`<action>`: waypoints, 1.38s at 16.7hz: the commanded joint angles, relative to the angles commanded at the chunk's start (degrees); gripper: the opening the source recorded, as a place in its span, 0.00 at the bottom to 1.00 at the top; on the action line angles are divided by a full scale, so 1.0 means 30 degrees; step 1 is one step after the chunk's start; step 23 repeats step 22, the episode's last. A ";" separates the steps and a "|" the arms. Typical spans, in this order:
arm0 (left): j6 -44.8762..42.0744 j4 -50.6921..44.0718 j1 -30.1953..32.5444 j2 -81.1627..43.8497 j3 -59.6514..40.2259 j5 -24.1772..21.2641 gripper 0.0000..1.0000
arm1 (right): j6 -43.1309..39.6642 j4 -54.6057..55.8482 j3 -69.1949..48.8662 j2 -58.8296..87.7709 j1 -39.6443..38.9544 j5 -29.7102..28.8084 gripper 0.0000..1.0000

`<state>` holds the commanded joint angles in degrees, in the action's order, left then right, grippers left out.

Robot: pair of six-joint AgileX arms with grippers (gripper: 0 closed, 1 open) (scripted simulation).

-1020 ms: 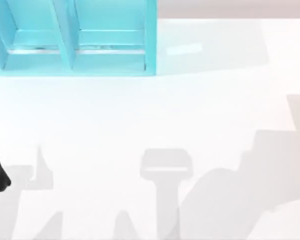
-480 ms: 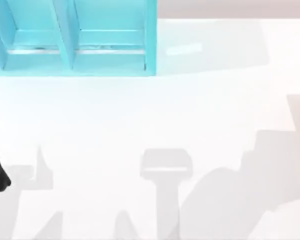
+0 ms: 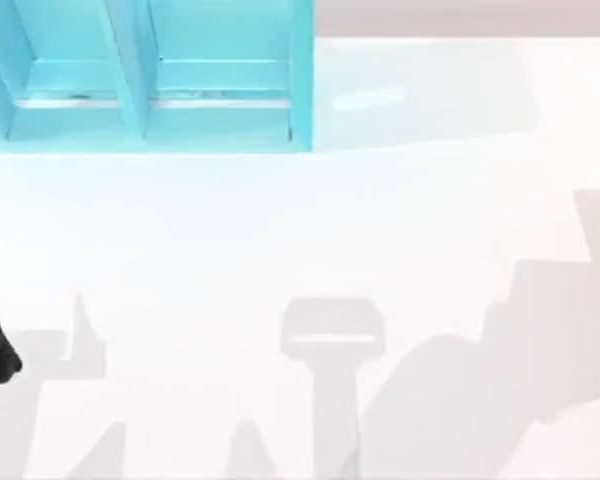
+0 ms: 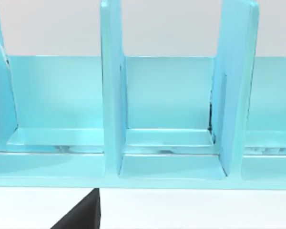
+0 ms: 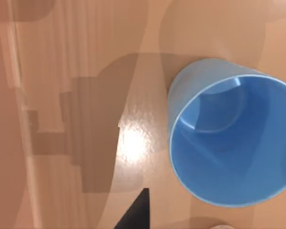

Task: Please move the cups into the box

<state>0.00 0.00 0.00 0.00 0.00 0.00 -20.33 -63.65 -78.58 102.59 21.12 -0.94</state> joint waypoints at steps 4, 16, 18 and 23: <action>0.0000 0.0000 0.0000 0.0000 0.0000 0.0000 1.00 | 0.0000 0.0000 0.0000 0.0000 0.0000 0.0000 1.00; 0.0000 0.0000 0.0000 0.0000 0.0000 0.0000 1.00 | -0.0091 -0.4276 -0.4483 0.0223 0.0045 0.0046 1.00; 0.0000 0.0000 0.0000 0.0000 0.0000 0.0000 1.00 | -0.0136 -0.6134 -0.6370 0.0273 0.0035 0.0004 1.00; 0.0000 0.0000 0.0000 0.0000 0.0000 0.0000 1.00 | -0.0086 -0.7634 -0.7790 0.0142 0.0053 0.0004 1.00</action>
